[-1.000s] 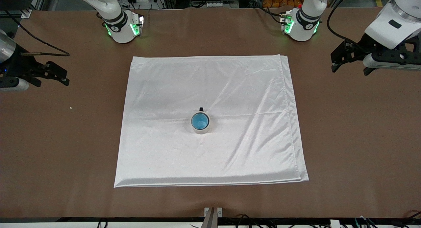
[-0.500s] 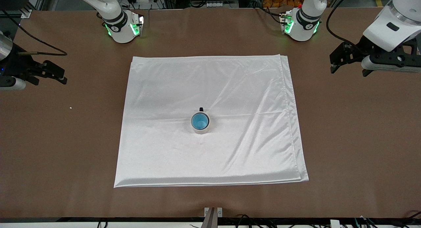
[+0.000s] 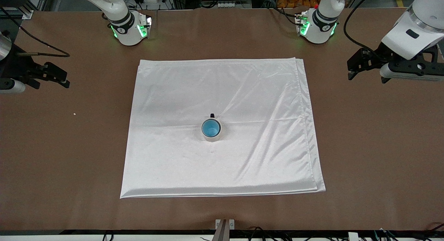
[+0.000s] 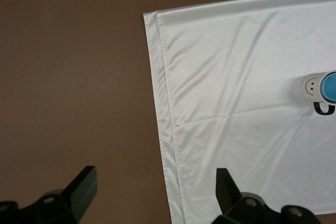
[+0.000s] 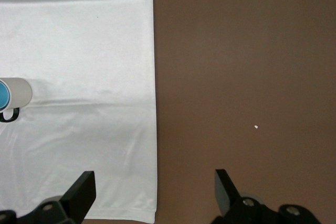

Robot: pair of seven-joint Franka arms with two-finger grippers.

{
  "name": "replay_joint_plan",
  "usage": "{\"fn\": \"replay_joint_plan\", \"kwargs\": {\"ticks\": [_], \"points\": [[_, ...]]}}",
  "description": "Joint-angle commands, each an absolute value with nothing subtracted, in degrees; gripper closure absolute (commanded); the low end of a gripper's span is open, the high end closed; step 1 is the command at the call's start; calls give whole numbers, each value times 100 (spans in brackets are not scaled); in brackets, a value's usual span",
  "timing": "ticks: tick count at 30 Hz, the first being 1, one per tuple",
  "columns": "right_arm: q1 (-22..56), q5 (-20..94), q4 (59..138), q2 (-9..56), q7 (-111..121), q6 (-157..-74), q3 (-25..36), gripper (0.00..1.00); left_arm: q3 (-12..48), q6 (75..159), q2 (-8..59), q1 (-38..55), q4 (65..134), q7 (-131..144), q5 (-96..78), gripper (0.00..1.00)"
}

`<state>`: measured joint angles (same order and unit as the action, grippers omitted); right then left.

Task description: Place blue cup into white mug on cloth

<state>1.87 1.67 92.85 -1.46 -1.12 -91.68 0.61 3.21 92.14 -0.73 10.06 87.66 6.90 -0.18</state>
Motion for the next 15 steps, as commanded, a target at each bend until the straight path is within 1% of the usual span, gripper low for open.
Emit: {"fn": "replay_joint_plan", "kwargs": {"ticks": [1,15], "points": [[123,255,9308,-255,-35,-9105,26,0,387,9149,-9,888,8613,562,-158,0],[132,211,9316,-264,-9,-9088,9,0,396,9167,26,870,8604,562,-158,0]]}}
